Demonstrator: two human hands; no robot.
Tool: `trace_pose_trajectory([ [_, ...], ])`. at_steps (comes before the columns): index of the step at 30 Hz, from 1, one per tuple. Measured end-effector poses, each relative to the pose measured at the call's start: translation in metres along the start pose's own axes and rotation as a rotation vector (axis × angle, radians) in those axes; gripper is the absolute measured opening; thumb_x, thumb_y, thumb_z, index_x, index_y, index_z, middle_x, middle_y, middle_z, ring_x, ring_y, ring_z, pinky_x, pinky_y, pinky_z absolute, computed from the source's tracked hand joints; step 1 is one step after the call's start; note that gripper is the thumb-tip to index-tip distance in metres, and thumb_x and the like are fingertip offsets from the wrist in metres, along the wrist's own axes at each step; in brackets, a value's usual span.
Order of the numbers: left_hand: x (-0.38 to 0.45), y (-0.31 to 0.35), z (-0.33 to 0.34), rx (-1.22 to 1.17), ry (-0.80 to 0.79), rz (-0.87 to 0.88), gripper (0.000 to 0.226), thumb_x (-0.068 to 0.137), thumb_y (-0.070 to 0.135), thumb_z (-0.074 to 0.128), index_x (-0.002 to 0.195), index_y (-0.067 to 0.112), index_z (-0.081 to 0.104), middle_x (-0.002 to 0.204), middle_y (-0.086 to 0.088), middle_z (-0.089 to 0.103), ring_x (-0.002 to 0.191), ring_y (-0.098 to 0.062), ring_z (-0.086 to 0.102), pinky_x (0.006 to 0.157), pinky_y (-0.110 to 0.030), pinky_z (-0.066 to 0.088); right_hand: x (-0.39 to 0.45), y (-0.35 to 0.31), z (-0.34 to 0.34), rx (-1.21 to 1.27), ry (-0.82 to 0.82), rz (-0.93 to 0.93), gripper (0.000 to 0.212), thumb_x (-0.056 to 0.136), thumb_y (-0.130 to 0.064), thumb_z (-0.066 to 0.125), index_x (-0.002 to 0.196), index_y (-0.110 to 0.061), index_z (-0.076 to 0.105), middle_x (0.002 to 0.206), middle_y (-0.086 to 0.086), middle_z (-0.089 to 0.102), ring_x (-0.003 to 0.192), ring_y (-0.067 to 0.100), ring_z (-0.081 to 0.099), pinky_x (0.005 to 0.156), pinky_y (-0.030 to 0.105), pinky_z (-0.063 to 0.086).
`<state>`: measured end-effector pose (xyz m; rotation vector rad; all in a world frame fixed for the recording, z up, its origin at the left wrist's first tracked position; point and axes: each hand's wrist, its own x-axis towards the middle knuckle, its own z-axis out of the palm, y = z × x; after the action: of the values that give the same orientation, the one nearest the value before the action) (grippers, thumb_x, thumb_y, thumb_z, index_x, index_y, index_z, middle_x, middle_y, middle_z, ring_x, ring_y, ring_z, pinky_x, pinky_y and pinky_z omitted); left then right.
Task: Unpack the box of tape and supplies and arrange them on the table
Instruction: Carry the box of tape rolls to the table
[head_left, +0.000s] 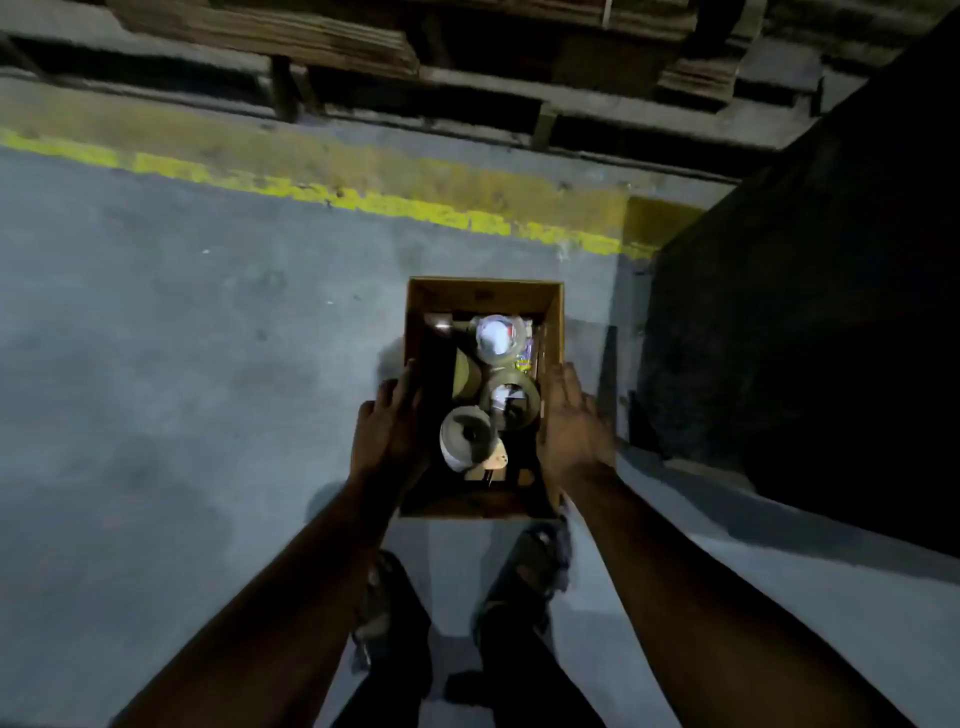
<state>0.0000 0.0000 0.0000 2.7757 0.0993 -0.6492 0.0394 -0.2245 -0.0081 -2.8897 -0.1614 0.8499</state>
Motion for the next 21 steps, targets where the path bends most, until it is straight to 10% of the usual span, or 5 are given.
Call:
trace_pose_trajectory([
  [4,0.024,-0.026,0.042,-0.074,0.037,-0.045,0.068,0.088,0.022,0.056,0.150,0.013,0.030,0.158,-0.014,0.026,0.126,-0.043,0.041,0.085,-0.052,0.049,0.024,0.003,0.035,-0.055,0.019,0.044,0.089,0.089,-0.006,0.050,0.155,-0.016,-0.010,0.162,0.001,-0.023,0.122,0.031,0.046,0.081,0.043,0.051],
  [13,0.044,-0.024,0.048,-0.235,-0.109,-0.141,0.066,0.101,0.016,0.040,0.156,0.019,0.004,0.158,0.017,-0.005,0.099,-0.039,0.056,0.071,-0.037,0.044,0.039,-0.006,0.060,-0.039,0.032,0.103,0.096,0.083,0.013,0.051,0.153,-0.006,-0.012,0.158,0.008,-0.032,0.081,0.025,0.060,0.065,0.035,0.055],
  [17,0.036,-0.037,0.033,-0.169,-0.129,-0.203,0.090,0.088,0.027,0.060,0.156,0.017,0.001,0.163,-0.009,-0.007,0.077,-0.045,0.065,0.062,-0.044,0.048,0.028,-0.022,0.032,-0.160,0.074,0.054,0.083,0.082,0.012,0.036,0.154,-0.001,-0.003,0.163,0.013,-0.015,0.079,0.027,0.058,0.058,0.034,0.046],
  [21,0.014,-0.039,0.000,-0.200,-0.189,-0.248,0.086,0.093,0.041,0.048,0.154,0.027,-0.011,0.164,-0.002,-0.009,0.102,-0.042,0.064,0.080,-0.044,0.051,0.010,-0.044,-0.004,-0.241,0.120,-0.006,0.072,0.084,0.002,0.045,0.152,-0.001,0.022,0.162,0.015,0.017,0.078,0.027,0.061,0.055,0.031,0.046],
])
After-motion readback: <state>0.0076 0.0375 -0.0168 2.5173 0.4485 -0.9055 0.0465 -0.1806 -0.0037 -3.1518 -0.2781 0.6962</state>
